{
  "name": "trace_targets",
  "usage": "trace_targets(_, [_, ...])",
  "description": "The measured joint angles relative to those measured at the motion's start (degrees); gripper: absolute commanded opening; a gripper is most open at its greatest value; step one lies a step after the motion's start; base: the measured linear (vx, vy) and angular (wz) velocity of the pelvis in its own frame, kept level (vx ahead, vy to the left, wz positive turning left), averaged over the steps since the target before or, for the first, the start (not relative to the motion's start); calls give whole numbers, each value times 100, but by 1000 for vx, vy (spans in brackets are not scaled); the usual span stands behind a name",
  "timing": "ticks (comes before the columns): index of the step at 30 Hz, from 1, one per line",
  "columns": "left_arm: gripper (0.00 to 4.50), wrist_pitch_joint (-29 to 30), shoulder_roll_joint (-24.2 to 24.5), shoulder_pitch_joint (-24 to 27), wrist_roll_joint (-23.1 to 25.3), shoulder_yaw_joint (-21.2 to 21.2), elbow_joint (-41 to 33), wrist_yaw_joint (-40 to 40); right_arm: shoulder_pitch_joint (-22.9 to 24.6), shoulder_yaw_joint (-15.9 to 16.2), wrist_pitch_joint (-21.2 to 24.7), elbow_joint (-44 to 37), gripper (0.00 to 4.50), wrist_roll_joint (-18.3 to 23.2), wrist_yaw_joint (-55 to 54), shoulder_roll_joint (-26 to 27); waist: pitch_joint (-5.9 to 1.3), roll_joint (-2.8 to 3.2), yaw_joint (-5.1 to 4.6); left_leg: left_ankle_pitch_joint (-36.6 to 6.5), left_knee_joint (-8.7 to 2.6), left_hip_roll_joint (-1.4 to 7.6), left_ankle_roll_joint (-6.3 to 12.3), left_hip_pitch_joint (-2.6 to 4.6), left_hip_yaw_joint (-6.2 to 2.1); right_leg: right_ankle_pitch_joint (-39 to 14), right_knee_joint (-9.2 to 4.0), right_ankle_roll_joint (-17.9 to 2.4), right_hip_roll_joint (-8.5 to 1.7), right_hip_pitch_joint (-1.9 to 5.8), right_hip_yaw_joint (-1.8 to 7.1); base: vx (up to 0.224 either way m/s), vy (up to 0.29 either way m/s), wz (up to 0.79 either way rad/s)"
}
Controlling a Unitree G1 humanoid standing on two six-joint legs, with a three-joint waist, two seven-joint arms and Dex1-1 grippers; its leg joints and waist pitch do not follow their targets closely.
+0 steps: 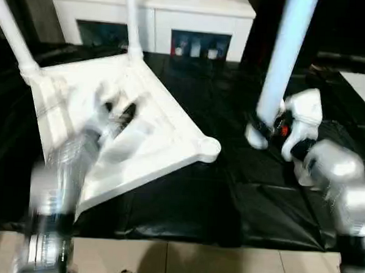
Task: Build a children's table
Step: Pick table leg
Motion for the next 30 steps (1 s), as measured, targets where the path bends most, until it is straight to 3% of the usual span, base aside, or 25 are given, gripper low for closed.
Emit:
trace_targets(3, [370,-116,-178,360,354,-150,-561,399,232,19,-8,-83,190,142,-213,424,-4,6,-10,1,0,7,-2,11,-9,1,-13,-1,23,18,7,0,0,0])
trace_targets(5, [370,-188,-216,556,538,-297,-672,645,327,100,-73,-62,190,161,-311,595,3,47,-71,16,-1,99,-27,17,-55,18,-62,-46,107,73,-30,-13,-42,5])
trace_targets(6, [370,-221,-249,586,665,-402,-671,796,384,158,-194,-62,190,162,-322,669,6,55,-103,44,-2,189,-69,17,-70,-22,2,-135,139,91,-117,-21,-77,8])
trace_targets(7, [370,-233,-283,579,734,-454,-671,898,424,226,-275,-61,190,150,-323,704,5,52,-121,71,-2,250,-113,15,-66,-110,130,-272,136,63,-153,-14,-141,16])
trace_targets(9, [370,-294,-406,531,846,-488,-671,1059,428,307,-393,-56,190,118,-326,735,-35,-21,-116,103,-4,338,-164,12,-25,-232,269,-223,138,51,-167,-7,-140,10])
trace_targets(10, [370,-358,-534,506,845,-515,-673,1058,421,300,-427,-59,190,88,-333,734,-57,-68,-110,51,36,312,-87,-17,8,-254,313,-217,168,3,-178,-25,-159,0])
trace_targets(11, [370,-357,-599,472,841,-565,-675,1049,441,256,-425,-49,190,70,-357,728,-54,-78,-22,-64,128,268,104,-50,-11,-267,314,-210,166,-15,-169,-25,-159,0])
trace_targets(12, [370,-359,-640,435,831,-667,-678,1008,470,213,-425,-34,190,47,-372,704,-57,-75,11,-131,180,163,215,-49,-22,-260,311,-223,161,-27,-169,-44,-122,-4])
trace_targets(13, [370,-380,-677,353,829,-740,-686,966,476,188,-429,-22,190,3,-372,664,-71,-53,38,-122,157,30,195,-28,-39,-261,311,-219,178,-73,-169,-48,-101,-10])
trace_targets(14, [370,-419,-651,301,841,-761,-695,937,476,179,-433,-20,190,-39,-371,655,-73,-48,56,-87,119,-46,137,-19,-88,-257,295,-214,191,-98,-181,-71,-137,-19])
trace_targets(15, [370,-470,-584,289,919,-791,-697,945,476,200,-433,-20,190,-47,-367,674,-77,-19,55,-32,66,-35,44,-22,-172,-240,227,-191,238,-89,-223,-46,-71,-15])
trace_targets(18, [370,-535,-596,302,980,-818,-680,1000,475,204,-442,-20,190,-42,-360,680,-66,46,2,4,1,38,-16,20,-212,-159,29,-182,245,-5,-354,0,0,0])
trace_targets(24, [370,-561,-590,433,1086,-839,-675,998,473,287,-481,-19,190,-56,-229,669,-21,113,-137,-7,-40,56,-30,111,-185,-103,-220,-199,173,191,-480,-6,24,-1])
trace_targets(26, [370,-584,-562,457,1145,-873,-658,995,465,354,-494,-13,190,-80,-182,670,1,114,-176,-20,-41,41,-36,192,-173,-104,-267,-197,143,284,-501,-5,73,-3])
trace_targets(28, [370,-644,-545,475,1192,-889,-657,993,451,441,-537,10,190,-148,-142,669,78,155,-218,-75,-64,51,-43,343,-170,-204,-297,-159,125,454,-562,-1,32,-3])
trace_targets(29, [370,-661,-527,470,1197,-900,-656,991,446,451,-543,11,190,-151,-133,678,102,139,-169,-76,-93,46,-43,353,-134,-397,-14,-183,106,478,-506,0,0,0])
trace_targets(30, [370,-666,-516,455,1200,-930,-655,989,456,439,-544,14,190,-152,-133,678,119,95,-138,-76,-91,47,-44,390,-15,-627,466,-195,58,522,-391,0,0,0])
